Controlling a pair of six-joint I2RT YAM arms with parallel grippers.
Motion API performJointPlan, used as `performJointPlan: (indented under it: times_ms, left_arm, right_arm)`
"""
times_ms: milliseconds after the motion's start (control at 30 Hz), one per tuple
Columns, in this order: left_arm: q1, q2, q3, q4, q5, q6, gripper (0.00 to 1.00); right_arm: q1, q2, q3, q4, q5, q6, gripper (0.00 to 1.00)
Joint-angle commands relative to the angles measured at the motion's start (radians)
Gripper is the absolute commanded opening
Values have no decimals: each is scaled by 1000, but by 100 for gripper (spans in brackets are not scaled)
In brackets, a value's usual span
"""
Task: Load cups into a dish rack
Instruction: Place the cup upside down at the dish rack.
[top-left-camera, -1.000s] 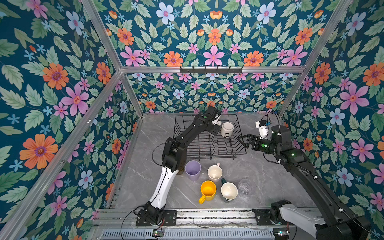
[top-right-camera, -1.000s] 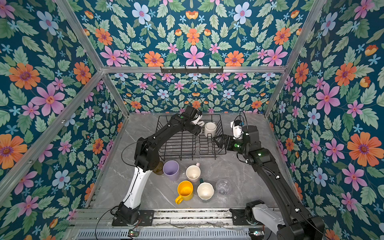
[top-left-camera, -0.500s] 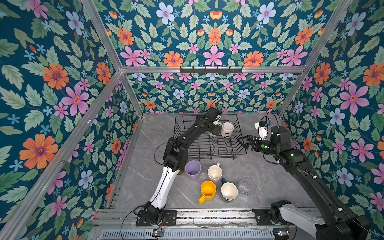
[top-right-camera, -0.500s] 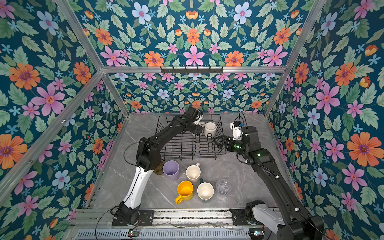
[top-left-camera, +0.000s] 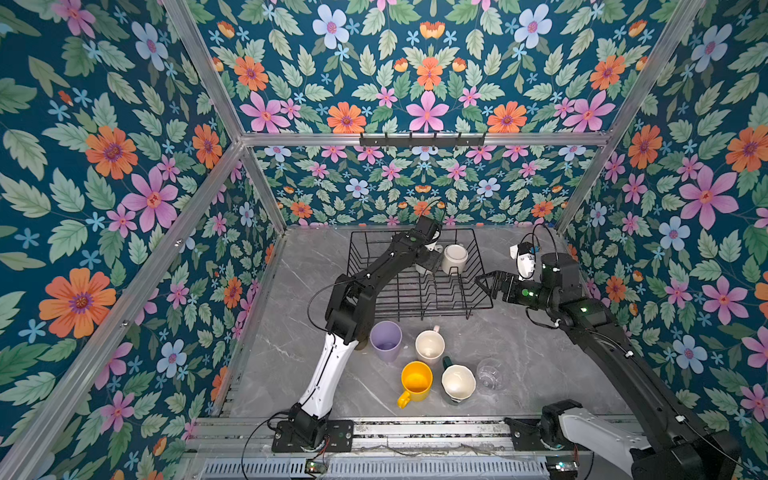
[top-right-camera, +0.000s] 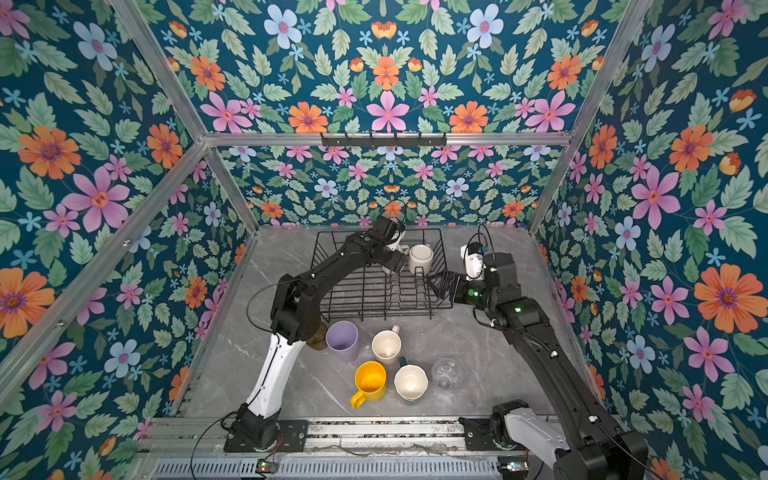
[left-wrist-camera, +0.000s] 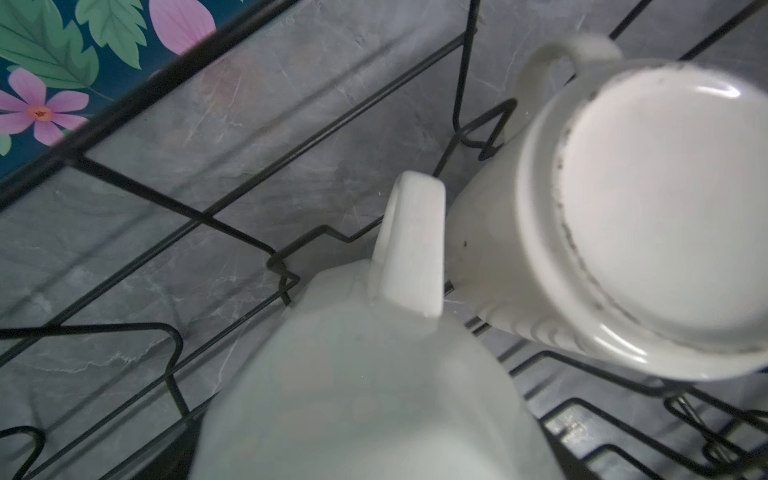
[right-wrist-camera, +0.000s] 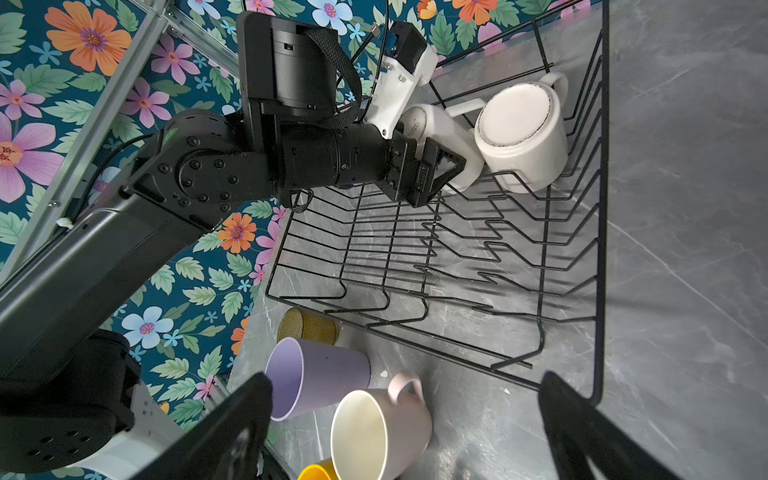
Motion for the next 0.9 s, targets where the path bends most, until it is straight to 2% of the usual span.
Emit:
performJointPlan:
  times_ms: [0,100,167,433,667,867]
  left_arm:
    - [1,-11,-7,9,-14,0,91]
    - [2,-17,-14,15,-11,-1,92]
    - [2,-19,-14,15,-12,-2,99]
    - [2,-95,-48,52,-21,-9,100]
    - [3,-288,-196,189,-77,-24,100]
    - [17,-521,-431,384,-186,-34,100]
  right_arm:
    - [0,-3,3,4,2,-2,99]
    - [0,-6,3,1,3,-3,99]
    - [1,-6,4,-1,5,-5,99]
    - [0,-9,25,-44,33,-39,99]
    - [0,4,89,-166,103,-127,96]
    - [59,46,151,-309,129,-205,89]
